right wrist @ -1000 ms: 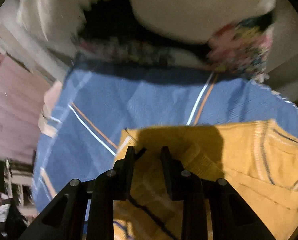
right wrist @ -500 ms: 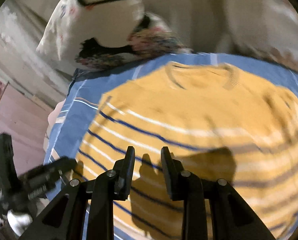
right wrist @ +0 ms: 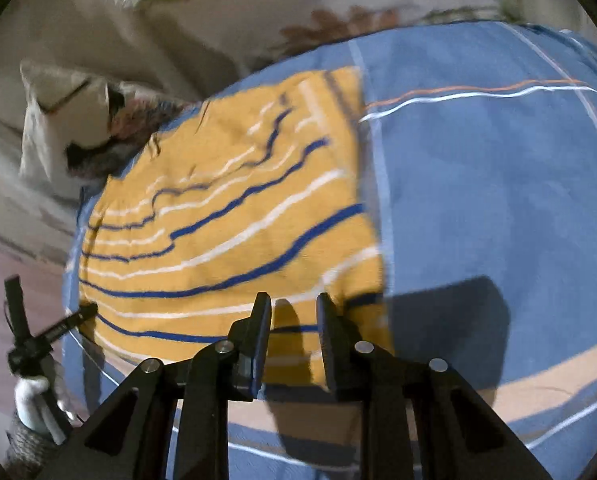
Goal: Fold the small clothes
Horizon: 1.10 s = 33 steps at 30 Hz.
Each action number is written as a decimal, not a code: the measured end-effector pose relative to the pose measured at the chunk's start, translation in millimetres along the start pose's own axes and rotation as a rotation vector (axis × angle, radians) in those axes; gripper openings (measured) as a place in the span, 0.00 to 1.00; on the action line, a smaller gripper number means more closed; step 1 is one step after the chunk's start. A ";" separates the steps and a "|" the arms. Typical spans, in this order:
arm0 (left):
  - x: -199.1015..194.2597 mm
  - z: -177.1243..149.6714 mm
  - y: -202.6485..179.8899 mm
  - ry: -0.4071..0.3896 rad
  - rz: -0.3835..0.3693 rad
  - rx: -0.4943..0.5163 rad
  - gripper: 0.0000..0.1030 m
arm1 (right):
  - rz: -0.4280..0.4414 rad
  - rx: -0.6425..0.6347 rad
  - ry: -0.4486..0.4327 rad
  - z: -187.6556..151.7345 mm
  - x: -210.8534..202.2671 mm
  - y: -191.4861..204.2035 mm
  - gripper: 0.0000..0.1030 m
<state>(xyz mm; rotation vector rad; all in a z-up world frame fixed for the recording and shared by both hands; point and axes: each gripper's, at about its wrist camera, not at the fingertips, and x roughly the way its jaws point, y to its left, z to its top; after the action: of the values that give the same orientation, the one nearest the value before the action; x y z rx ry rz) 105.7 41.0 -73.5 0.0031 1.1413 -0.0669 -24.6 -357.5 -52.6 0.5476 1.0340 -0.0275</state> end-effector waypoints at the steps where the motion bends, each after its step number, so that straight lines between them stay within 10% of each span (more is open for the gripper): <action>1: -3.0 -1.1 1.5 -0.002 0.007 -0.008 0.42 | -0.023 0.000 -0.018 0.2 -9.2 -1.3 0.27; 20: -26.6 -35.6 41.6 -0.052 -0.069 -0.265 0.41 | 0.014 0.041 -0.060 -13.0 -28.8 -23.9 0.30; 33: 9.6 54.5 -4.9 -0.084 -0.146 -0.074 0.41 | 0.066 -0.095 -0.025 36.0 27.5 48.3 0.30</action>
<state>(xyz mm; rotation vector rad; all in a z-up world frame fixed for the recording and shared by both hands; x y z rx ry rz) 158.9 33.6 -59.3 -0.1476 1.0581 -0.1528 32.1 -325.3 -40.9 0.4938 0.9877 0.0724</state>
